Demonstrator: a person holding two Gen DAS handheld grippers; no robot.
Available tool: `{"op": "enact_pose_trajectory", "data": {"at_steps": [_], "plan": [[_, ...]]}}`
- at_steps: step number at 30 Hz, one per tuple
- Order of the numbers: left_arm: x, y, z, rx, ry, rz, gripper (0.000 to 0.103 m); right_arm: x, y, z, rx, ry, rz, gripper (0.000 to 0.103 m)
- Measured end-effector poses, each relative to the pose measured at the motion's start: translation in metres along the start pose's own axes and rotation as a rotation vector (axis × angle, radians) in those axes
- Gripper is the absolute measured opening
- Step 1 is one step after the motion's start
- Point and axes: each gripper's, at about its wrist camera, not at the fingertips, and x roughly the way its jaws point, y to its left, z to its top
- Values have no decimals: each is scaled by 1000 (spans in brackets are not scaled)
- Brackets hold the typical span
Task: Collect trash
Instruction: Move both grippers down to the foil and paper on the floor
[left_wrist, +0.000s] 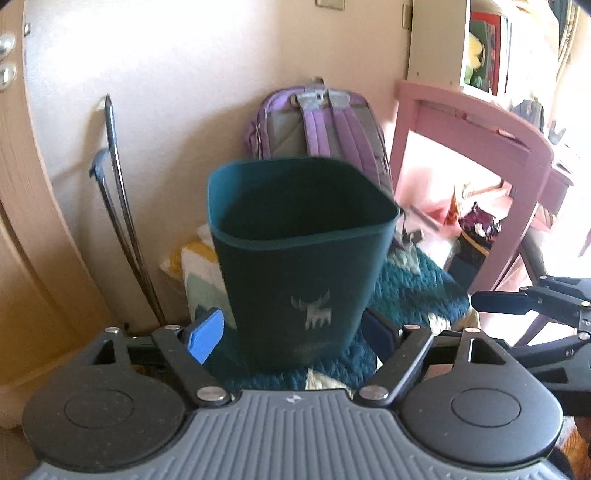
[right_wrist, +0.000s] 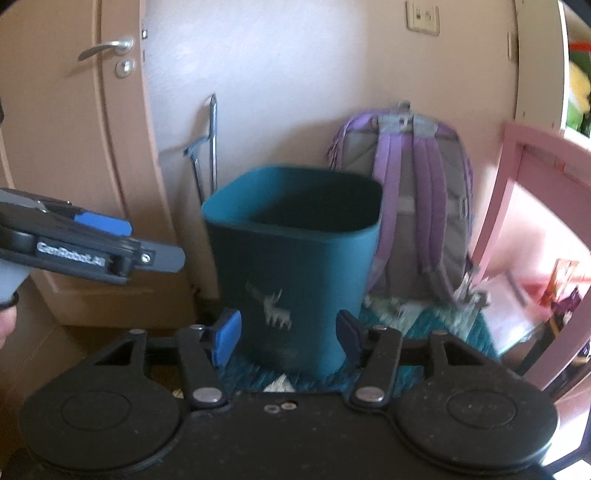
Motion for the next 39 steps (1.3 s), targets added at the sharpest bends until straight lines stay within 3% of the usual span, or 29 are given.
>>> {"op": "enact_pose_trajectory", "data": {"at_steps": [4, 11, 24, 27, 31, 39], "plan": [[6, 2, -40, -21, 30, -4, 100, 8, 0, -33, 23, 56, 26, 57], [50, 8, -118, -124, 142, -34, 101, 49, -11, -101, 75, 199, 47, 57], [226, -22, -287, -227, 594, 64, 101, 201, -39, -219, 146, 459, 44, 57], [268, -34, -326, -186, 723, 79, 101, 240, -40, -245, 154, 517, 52, 57], [312, -49, -365, -39, 799, 90, 101, 292, -40, -278, 164, 607, 68, 57], [380, -55, -420, -91, 898, -1, 101, 365, -38, -325, 128, 711, 136, 57]]}}
